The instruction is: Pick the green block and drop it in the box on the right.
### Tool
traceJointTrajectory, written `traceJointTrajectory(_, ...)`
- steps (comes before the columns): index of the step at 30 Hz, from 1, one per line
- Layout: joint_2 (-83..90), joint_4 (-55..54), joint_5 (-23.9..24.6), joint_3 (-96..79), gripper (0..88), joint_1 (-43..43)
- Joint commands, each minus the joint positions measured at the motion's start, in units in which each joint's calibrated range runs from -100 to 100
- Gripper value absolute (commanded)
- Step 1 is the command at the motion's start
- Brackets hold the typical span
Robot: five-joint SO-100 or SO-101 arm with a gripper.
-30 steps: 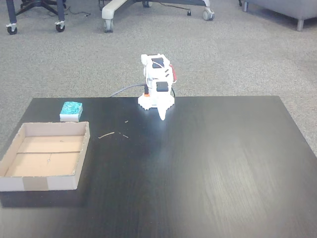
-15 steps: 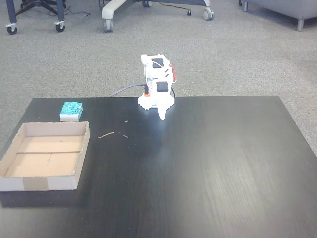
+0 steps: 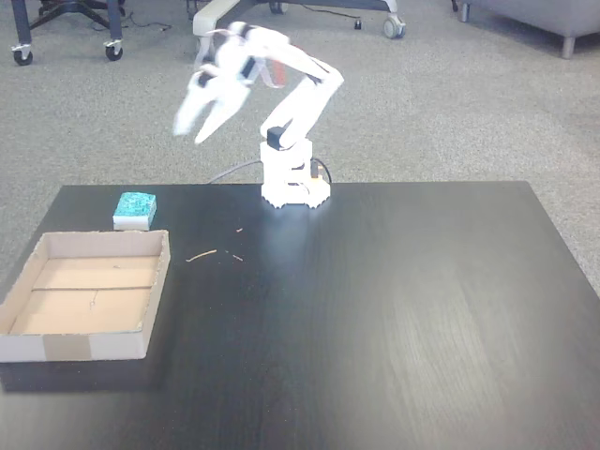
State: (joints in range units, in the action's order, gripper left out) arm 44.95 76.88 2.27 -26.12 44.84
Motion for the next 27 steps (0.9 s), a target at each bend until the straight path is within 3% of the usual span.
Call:
traceJointTrajectory(1, -20.39, 3.38, 1.12, 6.81, 57.4, 7.88)
traceJointTrajectory(4, -30.55, 0.66, 0.59, 7.08, 65.9, 12.64)
traceJointTrajectory(7, -36.82, 0.99, -1.37, 7.08, 66.1, 16.16)
traceJointTrajectory(10, -42.32, -5.62, 0.68, 9.08, 64.2, 19.99)
traceJointTrajectory(13, -48.93, -10.9, 1.37, 9.08, 64.8, 18.92)
traceJointTrajectory(20, -61.88, -8.18, 0.34, 19.05, 64.2, 16.7)
traceJointTrajectory(27, -70.77, -1.16, -1.32, 28.39, 44.4, 15.7)
